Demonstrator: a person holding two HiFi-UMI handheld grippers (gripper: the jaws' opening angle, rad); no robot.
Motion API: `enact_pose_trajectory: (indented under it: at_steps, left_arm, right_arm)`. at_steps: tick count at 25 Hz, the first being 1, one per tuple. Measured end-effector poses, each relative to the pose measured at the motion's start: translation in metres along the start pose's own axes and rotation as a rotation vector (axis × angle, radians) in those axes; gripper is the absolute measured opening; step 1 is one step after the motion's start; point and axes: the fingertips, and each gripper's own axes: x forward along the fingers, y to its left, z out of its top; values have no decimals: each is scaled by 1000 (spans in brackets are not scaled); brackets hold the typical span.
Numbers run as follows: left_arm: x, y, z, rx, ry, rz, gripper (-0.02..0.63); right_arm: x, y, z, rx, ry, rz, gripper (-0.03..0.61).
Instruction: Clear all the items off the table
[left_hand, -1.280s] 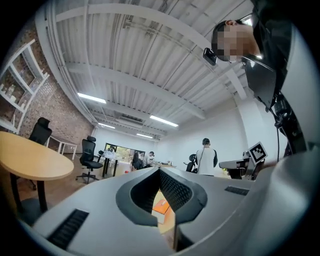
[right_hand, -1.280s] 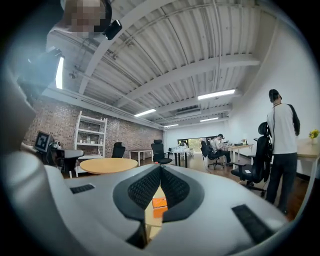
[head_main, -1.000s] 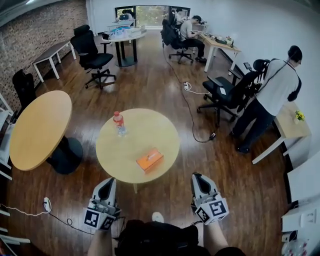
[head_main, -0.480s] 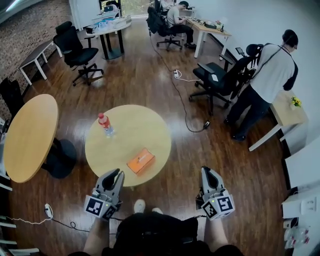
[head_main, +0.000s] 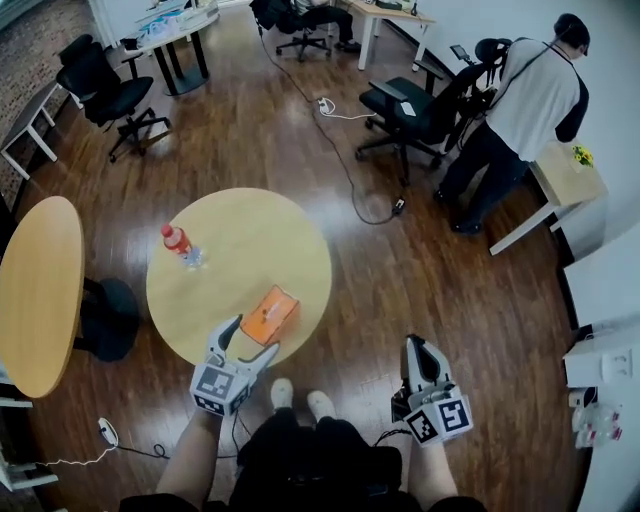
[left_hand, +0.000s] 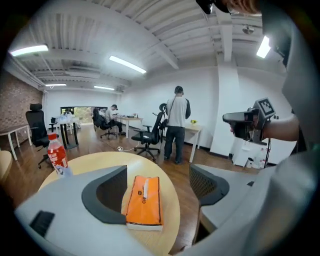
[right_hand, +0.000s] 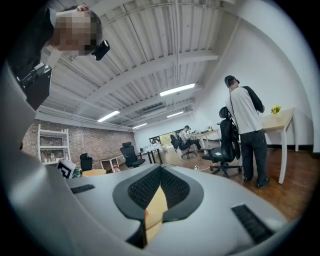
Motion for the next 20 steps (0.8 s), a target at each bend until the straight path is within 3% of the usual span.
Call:
enact_pose_trajectory:
  at_steps: [4,7,10,13,20]
  left_arm:
    - [20,14,-29,-29,118,2,440]
    - [36,17,-57,45,203,-31,440]
    - [57,16,-86,114,313,-97,508]
    - [75,22,-108,71,382,-127,560]
    - [98,21,-151,61,489,-113,559]
  right_arm:
    - [-12,4,-22,24,72,-39,5]
    - [-18,-3,-37,37,111,-94,5]
    - [-18,-17,-45,55,117,-145,5]
    - [-17,-25,-57,77,126,-195,5]
    - [-23,-26,-81,112,154,-219,5]
